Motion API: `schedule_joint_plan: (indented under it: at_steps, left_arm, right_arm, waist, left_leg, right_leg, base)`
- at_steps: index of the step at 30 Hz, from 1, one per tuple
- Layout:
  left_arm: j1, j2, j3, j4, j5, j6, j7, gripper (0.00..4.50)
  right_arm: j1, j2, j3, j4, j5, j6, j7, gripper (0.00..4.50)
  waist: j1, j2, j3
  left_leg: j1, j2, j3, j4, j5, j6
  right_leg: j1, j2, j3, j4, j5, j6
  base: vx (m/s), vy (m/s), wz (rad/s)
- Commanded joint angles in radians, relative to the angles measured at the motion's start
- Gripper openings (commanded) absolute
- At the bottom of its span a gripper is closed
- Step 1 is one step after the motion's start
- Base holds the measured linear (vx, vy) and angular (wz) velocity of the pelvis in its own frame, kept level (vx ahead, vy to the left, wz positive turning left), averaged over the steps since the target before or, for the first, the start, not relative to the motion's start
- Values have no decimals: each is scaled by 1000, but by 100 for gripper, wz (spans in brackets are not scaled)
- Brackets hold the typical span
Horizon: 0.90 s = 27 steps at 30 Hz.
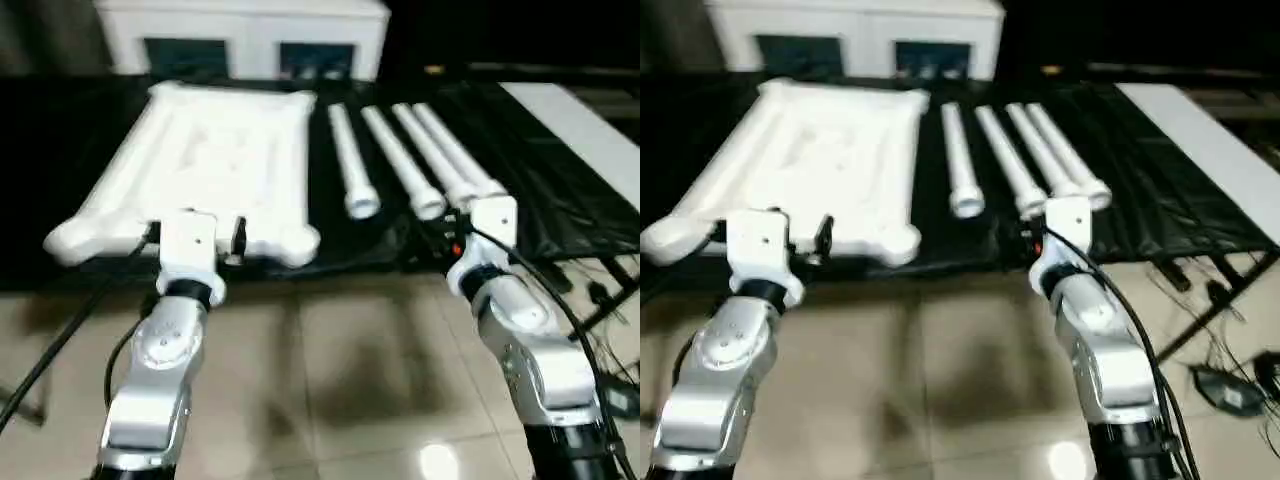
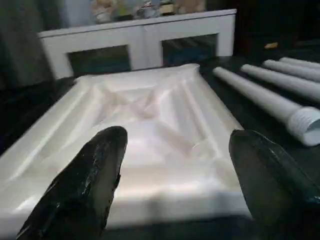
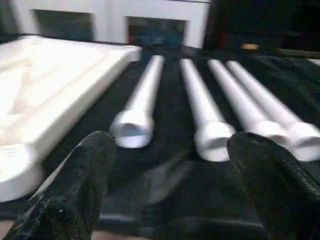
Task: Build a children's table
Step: Move to table
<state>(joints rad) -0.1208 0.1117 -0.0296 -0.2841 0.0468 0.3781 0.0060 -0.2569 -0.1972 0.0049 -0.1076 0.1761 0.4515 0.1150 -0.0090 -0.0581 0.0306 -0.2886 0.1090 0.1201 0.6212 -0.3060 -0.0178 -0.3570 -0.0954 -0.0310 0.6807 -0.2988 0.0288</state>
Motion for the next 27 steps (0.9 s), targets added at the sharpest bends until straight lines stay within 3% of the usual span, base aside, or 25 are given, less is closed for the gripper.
schedule_joint_plan:
  at_steps: [1,2,3,4,5,6,7,8,9,11,12,13,14,15,16,17,18,19,20,21,22,23,24,25,27]
  left_arm:
    - [-5,-9,-24,-12,6,12,-2,370]
    - [-5,-9,-24,-12,6,12,-2,370]
    - [-4,-9,-23,-13,5,13,-1,370]
    - [-3,-8,-22,-13,8,15,1,370]
    - [-2,-9,-20,-14,7,15,1,370]
    - [-2,-11,-18,-15,6,15,0,370]
    - [-2,-9,-17,-17,8,16,-2,370]
    - [-2,-9,-17,-18,9,18,-3,370]
    - [-3,-9,-16,-18,10,18,-3,370]
    - [-4,-7,-18,-20,11,20,-3,370]
    - [-5,-7,-18,-21,10,21,-3,370]
    - [-5,-5,-18,-21,10,22,-2,370]
    - [-6,-4,-18,-22,9,22,-3,370]
    - [-6,-3,-19,-22,9,23,-4,370]
    - [-8,-3,-18,-21,9,24,-5,370]
    - [-8,-2,-19,-22,10,25,-7,370]
    - [-9,-2,-17,-22,10,27,-12,370]
    - [-11,-1,-15,-20,11,27,-15,370]
    - [-11,-1,-15,-20,11,27,-16,370]
    - [-12,-1,-15,-19,11,27,-20,370]
    - [-13,-1,-16,-19,11,27,-22,370]
    - [-15,0,-18,-18,10,28,-24,370]
    - [-15,-1,-20,-17,8,27,-26,370]
    - [-15,-1,-24,-15,8,27,-27,370]
    - [-17,0,-32,-10,4,26,-30,370]
  right_arm:
    - [8,-10,-20,8,-14,7,2,399]
    - [8,-10,-20,8,-14,7,2,399]
    - [9,-9,-20,7,-15,6,4,399]
    - [6,-10,-17,9,-20,7,5,399]
    - [5,-10,-16,11,-21,7,5,399]
    - [5,-10,-16,12,-20,7,5,399]
    - [5,-11,-15,11,-18,6,5,399]
    - [6,-13,-14,10,-11,9,17,399]
    - [7,-15,-13,9,-7,10,23,399]
    - [10,-28,1,5,-25,11,36,399]
    - [12,-34,8,4,-36,10,41,399]
    - [13,-37,12,3,-42,10,44,399]
    - [13,-36,14,5,-43,10,48,399]
    - [14,-36,16,6,-45,9,49,399]
    - [13,-34,17,9,-47,8,49,399]
    - [13,-32,15,10,-47,9,47,399]
    - [13,-25,10,14,-40,10,42,399]
    - [12,-20,-1,17,-35,14,31,399]
    - [12,-19,-3,18,-34,15,29,399]
    - [13,-23,-5,19,-34,15,30,399]
    - [14,-28,-5,20,-35,15,32,399]
    - [14,-32,-5,21,-37,13,35,399]
    - [15,-35,-7,20,-39,13,34,399]
    - [17,-39,-11,20,-43,13,32,399]
    - [18,-42,-15,24,-53,15,32,399]
  waist:
    - [60,-19,-48]
    - [69,-23,-56]
    - [72,-21,-51]
    - [74,-10,-46]
    - [72,55,-46]
    - [72,55,-46]
    - [0,108,-52]
    - [7,102,-73]
    - [19,95,-62]
    - [18,69,-55]
    - [22,45,-43]
    - [25,13,-40]
    - [64,-44,-23]
    - [79,-15,-33]
    - [72,-9,-34]
    - [67,-10,-24]
    - [58,46,-24]
    - [39,58,-17]
    - [38,84,-10]
    - [14,113,-45]
    - [-10,92,-61]
    - [7,101,-57]
    - [4,85,-56]
    - [9,79,-50]
    - [11,35,-45]
  left_leg:
    - [-106,-37,9,81,-41,274]
    - [-175,1,-23,138,-10,163]
    - [-203,7,-28,122,70,99]
    - [-191,19,-30,96,118,81]
    - [-138,57,-28,-41,290,118]
    - [-138,57,-28,-41,290,118]
    - [13,168,-173,-111,36,265]
    - [67,186,-191,-81,49,355]
    - [57,190,-176,-63,92,422]
    - [30,173,-137,-82,180,455]
    - [-20,84,-174,-95,145,520]
    - [-53,21,-147,-72,74,453]
    - [-153,-50,-59,41,-86,305]
    - [-159,-23,-59,122,-80,258]
    - [-180,5,-61,148,-24,141]
    - [-186,25,-45,124,33,106]
    - [-86,71,-45,36,19,51]
    - [-71,92,-35,-55,0,30]
    - [-35,110,-55,-98,-139,60]
    - [86,183,-135,-121,-321,63]
    - [114,197,-167,-113,-208,132]
    - [110,171,-155,-77,5,228]
    - [99,169,-151,-80,199,332]
    - [85,159,-130,-87,250,363]
    - [58,110,-70,-91,225,366]
  right_leg:
    - [163,-151,180,-179,92,-180]
    - [215,-159,181,-147,244,-293]
    - [222,-124,136,-125,465,-314]
    - [205,-111,105,-133,484,-321]
    - [173,-13,-4,-144,252,-253]
    - [173,-13,-4,-144,252,-253]
    - [28,79,-75,37,-112,-99]
    - [-17,62,-55,54,-159,-55]
    - [-56,35,-29,81,-112,12]
    - [-78,30,-20,95,-13,79]
    - [-47,26,11,19,33,72]
    - [-18,-1,51,-65,95,72]
    - [86,-133,109,-197,-92,183]
    - [110,-220,122,-216,-195,148]
    - [131,-225,58,-212,-319,105]
    - [142,-210,-18,-227,-367,16]
    - [112,-154,-22,-234,-448,-136]
    - [147,-46,-89,-199,-362,-203]
    - [104,1,-95,-164,-329,-189]
    - [3,32,-72,-21,-178,-142]
    - [-30,30,-64,6,-110,-91]
    - [-76,29,-54,39,-68,-7]
    - [-100,17,-47,62,-22,53]
    - [-106,17,-45,64,8,63]
    - [-99,-7,-12,-17,160,-4]
  base:
    - [200,-15,12]
    - [200,-15,12]
    - [232,3,-1]
    - [207,-5,-5]
    - [207,-5,-5]
    - [172,30,0]
    - [198,30,-10]
    - [198,30,-10]
    - [211,5,-6]
    - [146,23,3]
    - [98,-10,5]
    - [72,-72,48]
    - [72,-72,48]
    - [104,-51,54]
    - [129,7,31]
    - [129,7,31]
    - [140,65,42]
    - [152,94,28]
    - [152,94,28]
    - [143,79,15]
    - [177,73,15]
    - [177,73,15]
    - [184,55,-6]
    - [152,14,-18]
    - [151,-7,-12]
